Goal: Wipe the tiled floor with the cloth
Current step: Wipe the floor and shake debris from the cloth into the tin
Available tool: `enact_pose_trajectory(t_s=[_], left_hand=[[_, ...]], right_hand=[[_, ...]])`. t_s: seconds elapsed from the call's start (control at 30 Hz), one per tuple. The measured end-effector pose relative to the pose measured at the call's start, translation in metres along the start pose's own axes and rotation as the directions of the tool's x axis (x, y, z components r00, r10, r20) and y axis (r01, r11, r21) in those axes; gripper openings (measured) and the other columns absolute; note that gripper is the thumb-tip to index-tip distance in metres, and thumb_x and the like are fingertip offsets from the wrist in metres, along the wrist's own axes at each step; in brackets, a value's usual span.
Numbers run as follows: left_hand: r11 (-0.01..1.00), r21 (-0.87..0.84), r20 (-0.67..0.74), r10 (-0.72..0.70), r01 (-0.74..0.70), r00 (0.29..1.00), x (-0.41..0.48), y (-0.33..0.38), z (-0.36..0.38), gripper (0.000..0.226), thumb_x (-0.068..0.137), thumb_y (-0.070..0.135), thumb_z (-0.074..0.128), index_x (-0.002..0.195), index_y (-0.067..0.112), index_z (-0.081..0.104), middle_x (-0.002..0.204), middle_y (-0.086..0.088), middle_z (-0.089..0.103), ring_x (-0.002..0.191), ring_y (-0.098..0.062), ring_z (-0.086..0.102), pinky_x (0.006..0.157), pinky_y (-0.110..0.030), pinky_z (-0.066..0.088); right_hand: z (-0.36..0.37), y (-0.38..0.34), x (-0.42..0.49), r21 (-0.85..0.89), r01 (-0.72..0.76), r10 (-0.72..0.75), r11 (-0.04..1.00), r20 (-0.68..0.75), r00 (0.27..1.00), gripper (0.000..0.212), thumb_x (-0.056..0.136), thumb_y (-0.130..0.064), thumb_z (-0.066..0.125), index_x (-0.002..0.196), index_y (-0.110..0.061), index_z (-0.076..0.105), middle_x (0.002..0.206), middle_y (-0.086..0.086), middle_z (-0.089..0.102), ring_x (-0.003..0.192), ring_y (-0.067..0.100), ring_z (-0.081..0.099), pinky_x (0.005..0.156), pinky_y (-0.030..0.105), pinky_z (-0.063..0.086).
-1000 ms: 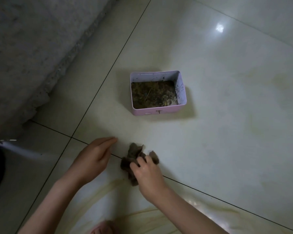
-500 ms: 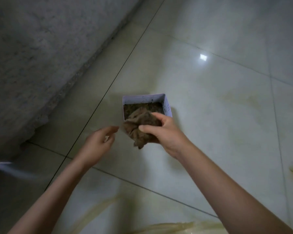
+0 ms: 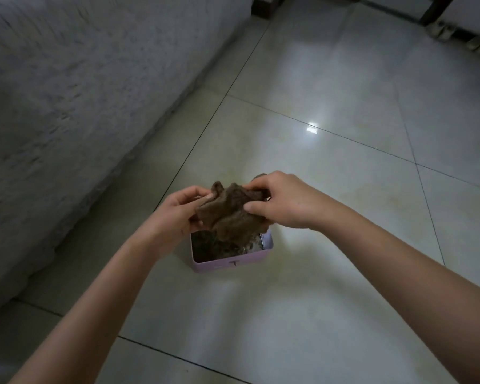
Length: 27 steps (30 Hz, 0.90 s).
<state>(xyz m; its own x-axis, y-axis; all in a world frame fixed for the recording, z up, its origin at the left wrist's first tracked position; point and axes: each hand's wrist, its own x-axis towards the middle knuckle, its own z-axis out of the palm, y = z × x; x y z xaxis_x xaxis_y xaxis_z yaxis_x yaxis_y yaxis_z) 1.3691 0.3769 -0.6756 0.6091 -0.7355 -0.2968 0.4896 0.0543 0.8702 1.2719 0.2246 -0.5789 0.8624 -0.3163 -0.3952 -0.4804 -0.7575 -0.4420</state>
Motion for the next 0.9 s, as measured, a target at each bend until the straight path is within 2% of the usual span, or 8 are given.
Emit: enact_pose_trajectory(t_s=[0.13,0.23,0.33,0.4,0.53,0.6,0.73,0.9], left_hand=[[1.000,0.000,-0.047,-0.002,0.002,0.999,0.005,0.002,0.001,0.012,0.092,0.009,0.052,0.082,0.008,0.058,0.071,-0.012,0.053,0.057,-0.018,0.054,0.050,-0.022,0.053],[0.997,-0.081,-0.062,-0.007,0.002,0.998,0.007,0.007,0.003,0.013,0.095,0.008,0.050,0.085,0.006,0.058,0.066,-0.012,0.051,0.055,-0.017,0.052,0.053,-0.024,0.056],[0.991,-0.132,-0.071,0.009,-0.018,0.997,0.007,0.009,0.004,0.013,0.097,0.009,0.048,0.085,0.007,0.052,0.065,-0.009,0.065,0.054,-0.017,0.064,0.052,-0.023,0.056],[0.988,-0.151,-0.098,0.018,-0.033,0.995,0.008,0.008,0.001,0.013,0.099,0.010,0.047,0.086,0.006,0.049,0.075,-0.011,0.072,0.059,-0.019,0.070,0.051,-0.022,0.055],[0.994,-0.111,-0.084,-0.015,0.006,0.996,0.008,0.004,-0.007,0.012,0.098,0.014,0.050,0.088,0.008,0.050,0.089,-0.016,0.074,0.066,-0.020,0.072,0.055,-0.023,0.056],[0.999,-0.035,-0.099,-0.011,0.008,0.995,0.008,0.000,-0.006,0.015,0.098,0.015,0.050,0.084,0.010,0.052,0.081,-0.010,0.074,0.065,-0.018,0.071,0.055,-0.023,0.056],[0.998,0.066,-0.187,0.024,-0.012,0.982,0.007,-0.004,-0.007,0.015,0.100,0.014,0.048,0.087,0.011,0.055,0.080,-0.005,0.075,0.065,-0.013,0.070,0.058,-0.020,0.056],[0.987,0.159,-0.287,0.030,0.016,0.958,0.004,-0.012,-0.014,0.008,0.098,0.011,0.050,0.094,0.010,0.056,0.083,-0.005,0.071,0.064,-0.010,0.068,0.061,-0.022,0.054]], right_hand=[[-0.009,0.000,-0.004,-0.352,0.037,-0.150,0.935,-0.301,0.942,0.029,0.093,-0.047,0.057,0.102,-0.025,0.073,0.091,0.004,0.070,0.086,0.027,0.062,0.075,0.036,0.052],[-0.013,-0.003,-0.003,-0.463,0.040,-0.209,0.886,-0.321,0.924,0.035,0.100,-0.044,0.044,0.105,-0.022,0.071,0.095,0.006,0.069,0.087,0.030,0.061,0.070,0.034,0.049],[-0.021,-0.004,-0.001,-0.541,0.006,-0.227,0.841,-0.342,0.912,0.038,0.102,-0.043,0.039,0.103,-0.019,0.069,0.090,0.007,0.066,0.085,0.032,0.060,0.065,0.031,0.041],[-0.031,-0.002,-0.005,-0.446,0.034,-0.250,0.894,-0.435,0.865,0.035,0.100,-0.042,0.046,0.096,-0.017,0.071,0.082,0.007,0.067,0.079,0.030,0.061,0.067,0.033,0.047],[-0.043,-0.007,-0.011,0.053,0.262,-0.156,0.964,-0.684,0.712,0.021,0.089,-0.034,0.067,0.083,-0.015,0.073,0.066,-0.007,0.064,0.063,0.012,0.060,0.071,0.032,0.053],[-0.041,-0.014,-0.013,0.084,0.302,-0.178,0.950,-0.651,0.738,0.012,0.089,-0.025,0.068,0.084,-0.015,0.073,0.065,-0.013,0.061,0.063,0.009,0.059,0.073,0.035,0.054],[-0.042,-0.022,-0.019,0.189,0.439,-0.155,0.878,-0.756,0.636,0.008,0.092,-0.022,0.064,0.085,-0.024,0.068,0.071,-0.018,0.062,0.069,0.004,0.063,0.069,0.033,0.058],[-0.038,-0.024,-0.028,0.188,0.439,-0.167,0.879,-0.740,0.652,0.009,0.094,-0.020,0.062,0.087,-0.025,0.067,0.071,-0.019,0.062,0.070,0.003,0.063,0.071,0.032,0.058]])
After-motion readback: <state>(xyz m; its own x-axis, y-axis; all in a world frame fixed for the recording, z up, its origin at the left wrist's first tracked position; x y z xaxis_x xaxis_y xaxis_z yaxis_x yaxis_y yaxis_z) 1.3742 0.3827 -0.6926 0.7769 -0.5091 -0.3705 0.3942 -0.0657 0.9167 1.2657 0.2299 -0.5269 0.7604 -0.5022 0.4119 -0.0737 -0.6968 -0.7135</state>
